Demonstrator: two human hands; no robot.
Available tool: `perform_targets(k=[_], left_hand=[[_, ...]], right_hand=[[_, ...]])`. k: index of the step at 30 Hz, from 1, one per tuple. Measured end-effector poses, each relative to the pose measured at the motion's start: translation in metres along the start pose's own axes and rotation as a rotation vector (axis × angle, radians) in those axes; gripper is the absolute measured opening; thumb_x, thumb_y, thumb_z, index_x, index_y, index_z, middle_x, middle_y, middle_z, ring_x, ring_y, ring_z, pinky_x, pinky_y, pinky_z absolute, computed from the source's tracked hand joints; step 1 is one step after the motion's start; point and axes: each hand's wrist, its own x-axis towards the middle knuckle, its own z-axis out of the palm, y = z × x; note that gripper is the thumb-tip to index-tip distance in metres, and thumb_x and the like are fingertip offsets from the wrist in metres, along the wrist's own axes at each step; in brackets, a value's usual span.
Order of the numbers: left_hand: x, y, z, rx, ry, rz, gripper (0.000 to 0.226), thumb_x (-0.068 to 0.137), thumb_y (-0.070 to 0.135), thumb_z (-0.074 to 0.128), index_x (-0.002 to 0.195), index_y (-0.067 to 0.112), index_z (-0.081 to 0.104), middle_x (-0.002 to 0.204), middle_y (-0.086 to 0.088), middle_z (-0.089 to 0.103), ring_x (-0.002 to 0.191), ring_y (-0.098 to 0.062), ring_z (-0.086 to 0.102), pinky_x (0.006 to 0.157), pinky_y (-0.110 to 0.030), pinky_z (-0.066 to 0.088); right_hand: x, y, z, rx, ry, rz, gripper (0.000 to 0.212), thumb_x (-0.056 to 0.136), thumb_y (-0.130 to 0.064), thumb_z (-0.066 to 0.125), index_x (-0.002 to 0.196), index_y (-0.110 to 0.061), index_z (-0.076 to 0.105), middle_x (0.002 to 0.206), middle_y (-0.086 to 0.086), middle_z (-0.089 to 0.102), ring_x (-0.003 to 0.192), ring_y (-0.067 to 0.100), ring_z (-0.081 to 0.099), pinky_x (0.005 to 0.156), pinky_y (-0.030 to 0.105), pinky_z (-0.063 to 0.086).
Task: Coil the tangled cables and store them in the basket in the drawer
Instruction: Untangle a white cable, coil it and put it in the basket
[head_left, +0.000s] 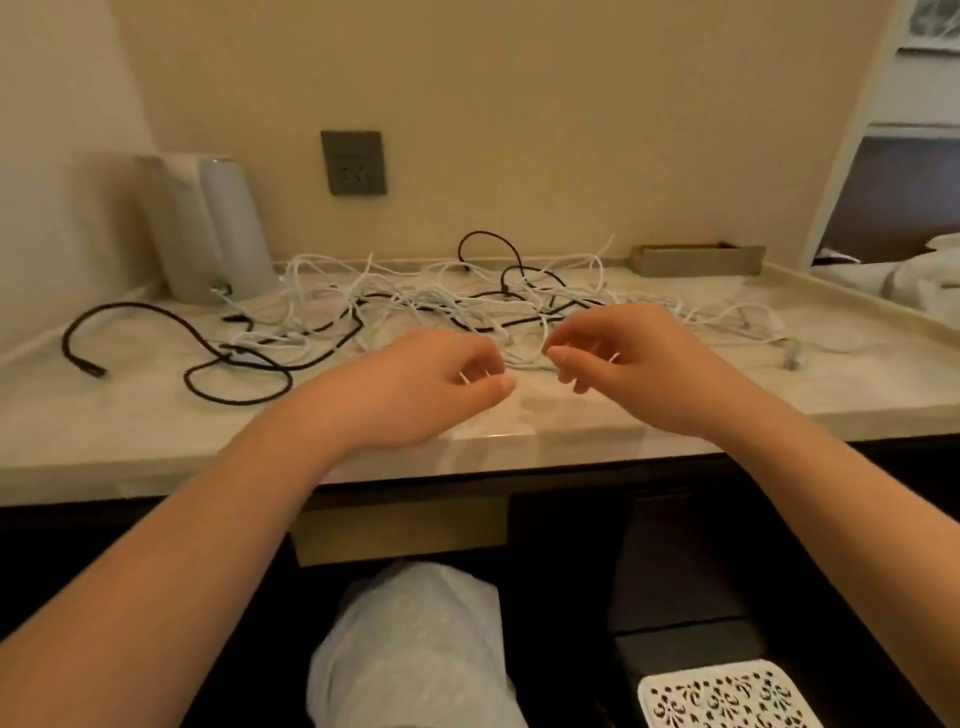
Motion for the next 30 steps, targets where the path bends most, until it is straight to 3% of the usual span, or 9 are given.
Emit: perform_targets(k=[5,9,12,16,19,21,23,26,30], left_hand=[[0.005,-0.042,-0.035,0.047,0.076,-0.074,0.030,0.095,0.041,0.047,0.115,0.023,0.060,0.114,0.007,0.061,0.105,-0.011,0.057,0.095,-0.037,0.047],[0.022,-0.070,-0.038,0.035,0.183,-0.126,0.038,0.097,0.032,0.048,0.132,0.016,0.049,0.133,-0.001,0.053,0.119,-0.014,0.051,0.098,-0.028,0.041],[0.039,-0.088,-0.036,0.054,0.251,-0.162,0.044,0.098,0.025,0.048,0.139,0.012,0.041,0.142,-0.005,0.044,0.127,-0.019,0.044,0.099,-0.025,0.033],[0.066,-0.107,-0.026,0.103,0.387,-0.189,0.048,0.095,0.025,0.051,0.139,0.011,0.040,0.141,-0.007,0.045,0.130,-0.021,0.040,0.108,-0.032,0.031],[0.084,-0.121,-0.020,0.122,0.419,-0.229,0.046,0.093,0.030,0.055,0.135,0.012,0.044,0.134,-0.007,0.050,0.124,-0.023,0.046,0.103,-0.036,0.036],[0.093,-0.132,-0.017,0.137,0.393,-0.249,0.045,0.090,0.033,0.059,0.130,0.014,0.048,0.129,-0.005,0.054,0.119,-0.022,0.049,0.099,-0.037,0.040],[0.101,-0.144,-0.015,0.159,0.386,-0.280,0.049,0.085,0.036,0.064,0.128,0.017,0.049,0.127,-0.003,0.056,0.117,-0.021,0.051,0.096,-0.038,0.043],[0.111,-0.161,-0.015,0.114,0.395,-0.331,0.053,0.080,0.041,0.070,0.124,0.018,0.050,0.123,-0.001,0.056,0.111,-0.021,0.054,0.091,-0.038,0.046],[0.126,-0.180,-0.018,0.006,0.372,-0.345,0.051,0.075,0.043,0.075,0.116,0.020,0.054,0.115,0.002,0.059,0.104,-0.018,0.056,0.090,-0.039,0.048]], right_hand=[[0.062,-0.026,0.016,-0.024,0.032,-0.082,0.017,0.093,-0.020,0.056,0.100,-0.014,0.070,0.090,-0.003,0.069,0.084,0.013,0.063,0.082,0.032,0.049],[0.105,-0.033,0.038,-0.021,0.100,-0.086,0.023,0.094,-0.015,0.052,0.112,-0.012,0.065,0.110,0.003,0.064,0.099,0.013,0.058,0.086,0.023,0.043],[0.136,-0.032,0.058,-0.037,0.112,-0.056,0.028,0.095,-0.012,0.048,0.120,-0.012,0.060,0.123,0.005,0.057,0.110,0.018,0.054,0.094,0.027,0.039],[0.169,-0.026,0.082,-0.098,0.110,0.005,0.029,0.097,-0.019,0.046,0.123,-0.014,0.057,0.126,0.006,0.056,0.112,0.023,0.054,0.092,0.032,0.041],[0.188,-0.019,0.097,-0.195,0.106,0.039,0.026,0.095,-0.033,0.049,0.112,-0.017,0.062,0.111,0.002,0.063,0.101,0.022,0.058,0.079,0.032,0.043],[0.198,-0.015,0.105,-0.232,0.075,0.031,0.026,0.094,-0.039,0.051,0.084,-0.019,0.064,0.083,0.000,0.063,0.084,0.023,0.059,0.066,0.031,0.041],[0.208,-0.012,0.111,-0.232,0.049,0.029,0.038,0.094,-0.037,0.051,0.061,-0.019,0.050,0.060,-0.002,0.050,0.068,0.023,0.053,0.055,0.030,0.032],[0.222,-0.006,0.113,-0.237,0.085,0.016,0.044,0.097,-0.032,0.047,0.055,-0.020,0.037,0.056,-0.002,0.041,0.065,0.024,0.046,0.055,0.032,0.026],[0.242,0.006,0.114,-0.150,0.187,0.039,0.045,0.100,-0.028,0.040,0.057,-0.016,0.037,0.055,0.000,0.040,0.060,0.024,0.041,0.057,0.032,0.027]])
